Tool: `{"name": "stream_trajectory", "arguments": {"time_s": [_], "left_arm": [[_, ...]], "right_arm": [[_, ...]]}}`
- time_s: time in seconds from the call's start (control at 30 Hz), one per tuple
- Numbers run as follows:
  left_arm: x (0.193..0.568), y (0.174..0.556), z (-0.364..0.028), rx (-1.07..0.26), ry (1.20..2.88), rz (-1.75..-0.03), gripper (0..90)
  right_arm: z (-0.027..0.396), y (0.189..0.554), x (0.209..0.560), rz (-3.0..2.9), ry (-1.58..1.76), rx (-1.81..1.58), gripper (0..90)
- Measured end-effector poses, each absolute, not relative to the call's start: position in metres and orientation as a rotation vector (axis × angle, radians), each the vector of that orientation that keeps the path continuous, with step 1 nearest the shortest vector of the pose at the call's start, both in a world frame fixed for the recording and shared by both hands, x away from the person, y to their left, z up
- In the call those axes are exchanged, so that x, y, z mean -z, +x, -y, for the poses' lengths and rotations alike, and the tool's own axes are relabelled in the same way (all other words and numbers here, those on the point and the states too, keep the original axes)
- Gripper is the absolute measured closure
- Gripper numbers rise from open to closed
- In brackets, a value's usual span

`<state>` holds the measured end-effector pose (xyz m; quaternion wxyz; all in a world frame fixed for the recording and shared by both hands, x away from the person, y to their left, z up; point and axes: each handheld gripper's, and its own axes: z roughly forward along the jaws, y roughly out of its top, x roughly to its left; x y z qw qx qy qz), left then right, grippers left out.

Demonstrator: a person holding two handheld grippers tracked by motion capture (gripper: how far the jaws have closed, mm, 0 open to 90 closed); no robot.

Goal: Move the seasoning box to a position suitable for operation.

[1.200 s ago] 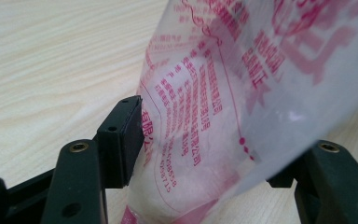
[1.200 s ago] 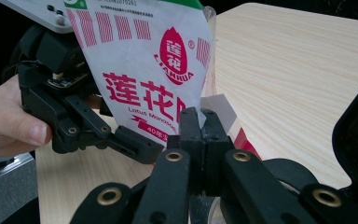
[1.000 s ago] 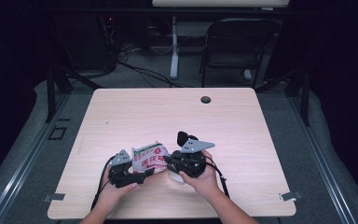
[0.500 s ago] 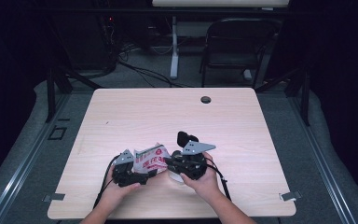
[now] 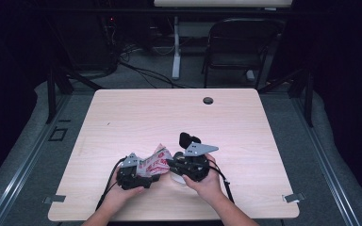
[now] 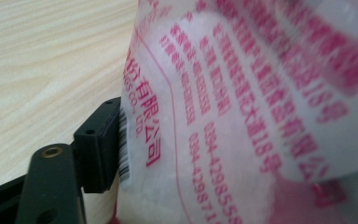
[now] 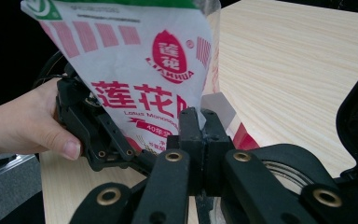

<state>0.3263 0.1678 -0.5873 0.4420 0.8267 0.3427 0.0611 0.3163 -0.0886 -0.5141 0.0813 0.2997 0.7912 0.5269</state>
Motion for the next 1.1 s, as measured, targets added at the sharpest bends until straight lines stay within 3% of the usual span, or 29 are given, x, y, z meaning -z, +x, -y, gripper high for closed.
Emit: {"name": "stream_trajectory", "arguments": {"time_s": [0.8,1.1], "left_arm": [[0.589,0.324,-0.167,-0.232,2.129,-0.867,40.1],[0.588,0.325,-0.168,-0.244,2.126,-0.879,50.0]], "right_arm": [[0.081,0.333,0.509,-2.333,0.975,-1.627,90.0],[0.081,0.33,0.51,-2.341,0.96,-1.608,90.0]]}}
